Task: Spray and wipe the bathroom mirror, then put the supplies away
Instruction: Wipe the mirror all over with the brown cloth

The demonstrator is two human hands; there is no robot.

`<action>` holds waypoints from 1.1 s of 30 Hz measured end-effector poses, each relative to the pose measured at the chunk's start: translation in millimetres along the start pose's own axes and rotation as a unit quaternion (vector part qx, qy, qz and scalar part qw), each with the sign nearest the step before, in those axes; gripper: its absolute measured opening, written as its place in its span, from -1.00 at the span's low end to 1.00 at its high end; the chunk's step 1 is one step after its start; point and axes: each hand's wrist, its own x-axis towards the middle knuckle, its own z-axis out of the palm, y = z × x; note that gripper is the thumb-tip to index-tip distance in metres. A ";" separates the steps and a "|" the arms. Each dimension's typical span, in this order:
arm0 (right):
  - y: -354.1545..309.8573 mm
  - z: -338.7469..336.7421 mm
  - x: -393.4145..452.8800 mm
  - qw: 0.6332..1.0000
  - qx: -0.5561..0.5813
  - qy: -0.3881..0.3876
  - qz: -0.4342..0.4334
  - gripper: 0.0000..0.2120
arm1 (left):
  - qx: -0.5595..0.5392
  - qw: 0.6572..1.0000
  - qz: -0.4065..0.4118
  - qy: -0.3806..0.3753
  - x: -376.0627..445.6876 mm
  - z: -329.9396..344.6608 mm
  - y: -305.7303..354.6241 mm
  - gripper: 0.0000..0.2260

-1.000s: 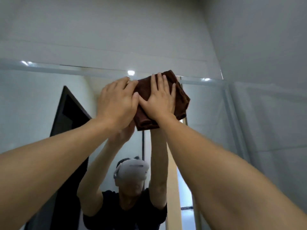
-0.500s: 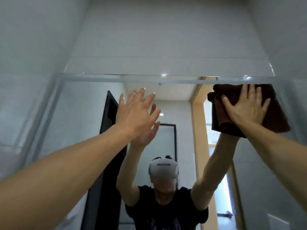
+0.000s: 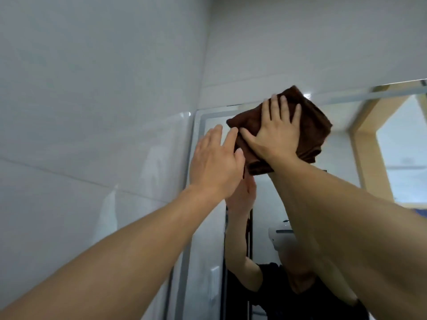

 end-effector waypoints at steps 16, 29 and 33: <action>-78.8 51.2 -31.1 0.973 0.061 -0.053 -0.217 -0.24 | 0.029 0.998 -0.034 0.032 -20.6 8.7 -13.1 -0.56; 192.2 -40.2 -53.8 0.995 0.010 -0.041 -0.087 -0.19 | -0.113 0.992 0.008 0.049 -28.4 56.5 194.1 -0.57; 278.8 -64.7 -77.8 0.998 -0.044 -0.024 -0.023 -0.10 | -0.135 0.990 0.012 0.041 -44.9 62.7 240.8 -0.57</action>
